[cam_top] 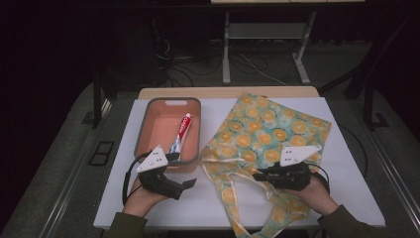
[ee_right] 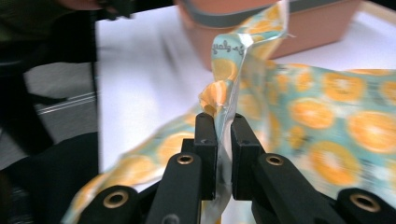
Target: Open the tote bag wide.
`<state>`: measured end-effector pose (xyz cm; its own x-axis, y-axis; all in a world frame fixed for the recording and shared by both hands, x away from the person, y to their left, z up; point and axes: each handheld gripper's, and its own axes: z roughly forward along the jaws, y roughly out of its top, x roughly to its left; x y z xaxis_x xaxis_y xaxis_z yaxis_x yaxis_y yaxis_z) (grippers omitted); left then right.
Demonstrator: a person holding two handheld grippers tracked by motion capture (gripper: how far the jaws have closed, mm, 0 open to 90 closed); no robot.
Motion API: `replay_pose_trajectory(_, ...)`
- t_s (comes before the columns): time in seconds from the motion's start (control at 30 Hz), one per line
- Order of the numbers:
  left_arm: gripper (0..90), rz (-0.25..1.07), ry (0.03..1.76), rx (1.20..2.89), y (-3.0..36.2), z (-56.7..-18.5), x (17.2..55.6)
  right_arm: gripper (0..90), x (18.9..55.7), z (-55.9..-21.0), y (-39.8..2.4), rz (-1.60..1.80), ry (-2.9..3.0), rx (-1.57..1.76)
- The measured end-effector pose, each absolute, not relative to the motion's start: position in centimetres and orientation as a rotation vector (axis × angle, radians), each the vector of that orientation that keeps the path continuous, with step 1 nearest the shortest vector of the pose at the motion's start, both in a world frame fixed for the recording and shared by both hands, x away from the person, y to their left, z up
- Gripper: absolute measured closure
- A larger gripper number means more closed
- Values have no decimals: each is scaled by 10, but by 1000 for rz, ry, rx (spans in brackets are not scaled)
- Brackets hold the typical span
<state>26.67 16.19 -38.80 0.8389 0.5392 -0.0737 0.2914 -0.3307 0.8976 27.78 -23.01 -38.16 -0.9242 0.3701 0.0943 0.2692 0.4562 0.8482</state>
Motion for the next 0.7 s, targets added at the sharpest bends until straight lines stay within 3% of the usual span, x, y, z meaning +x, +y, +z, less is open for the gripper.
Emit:
replay_pose_trajectory(0.4, 0, 281, 614, 1939, 159, -390, 269, 834, 328, -379, -276, 1355, 2434, 787)
replay_pose_trajectory(0.7, 0, 278, 614, 1947, 158, -391, 269, 833, 367, -412, -294, 1211, 2412, 998)
